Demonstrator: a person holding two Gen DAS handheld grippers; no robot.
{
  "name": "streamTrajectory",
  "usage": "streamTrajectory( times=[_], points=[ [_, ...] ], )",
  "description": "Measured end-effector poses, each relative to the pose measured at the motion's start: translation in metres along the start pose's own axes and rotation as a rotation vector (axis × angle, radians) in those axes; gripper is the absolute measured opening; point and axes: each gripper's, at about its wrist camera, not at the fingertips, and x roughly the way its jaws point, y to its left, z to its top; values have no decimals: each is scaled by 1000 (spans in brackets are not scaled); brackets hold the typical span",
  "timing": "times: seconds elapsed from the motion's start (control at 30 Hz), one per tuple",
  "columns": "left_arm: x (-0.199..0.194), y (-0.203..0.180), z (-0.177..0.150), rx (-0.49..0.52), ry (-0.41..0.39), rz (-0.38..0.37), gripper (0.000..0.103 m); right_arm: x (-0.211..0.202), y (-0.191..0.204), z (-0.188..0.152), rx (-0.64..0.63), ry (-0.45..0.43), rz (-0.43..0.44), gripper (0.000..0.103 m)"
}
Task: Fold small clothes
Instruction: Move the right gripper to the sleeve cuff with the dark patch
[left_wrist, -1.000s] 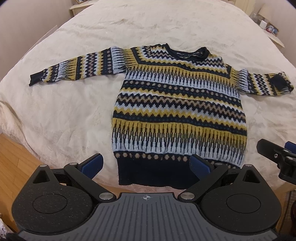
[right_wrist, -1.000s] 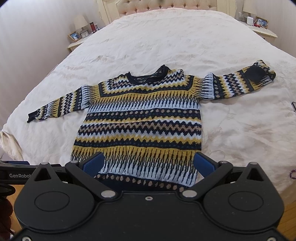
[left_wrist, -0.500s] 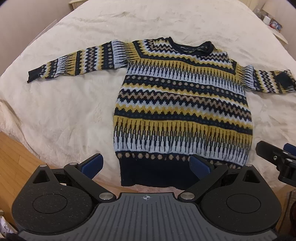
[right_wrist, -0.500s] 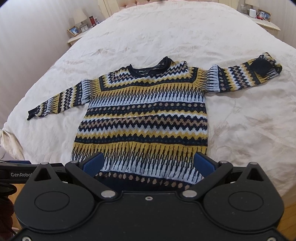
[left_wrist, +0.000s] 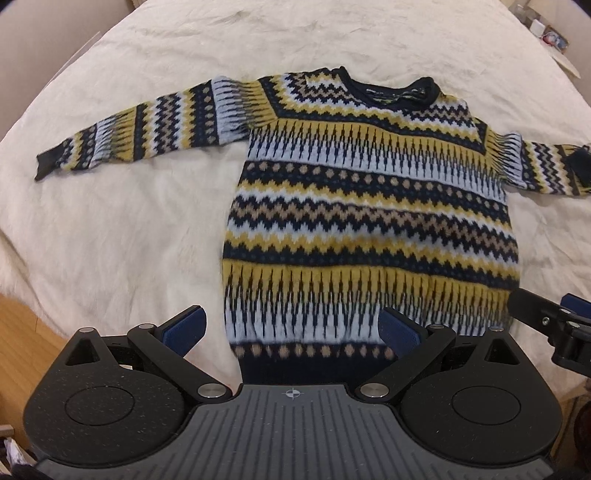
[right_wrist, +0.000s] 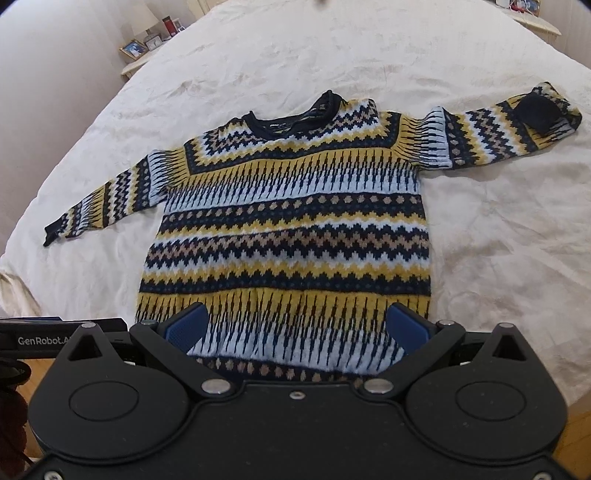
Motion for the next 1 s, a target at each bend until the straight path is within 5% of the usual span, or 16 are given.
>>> streamTrajectory(
  times=[0.27,0.7,0.9,1.0],
  points=[
    [16,3,57,42,-67,-26,101,28,-14,39,70,-33,-6,102],
    [-10,-8,120,209,-567,-200,101,13,-64,105,166,-317,-121,102],
    [-8,-10,131,126,-614,-286,101,16,-88,123,86,-355,-232,102],
    [-7,-14,132,99,-600,-269,101,21,-104,135,29,-352,-281,102]
  ],
)
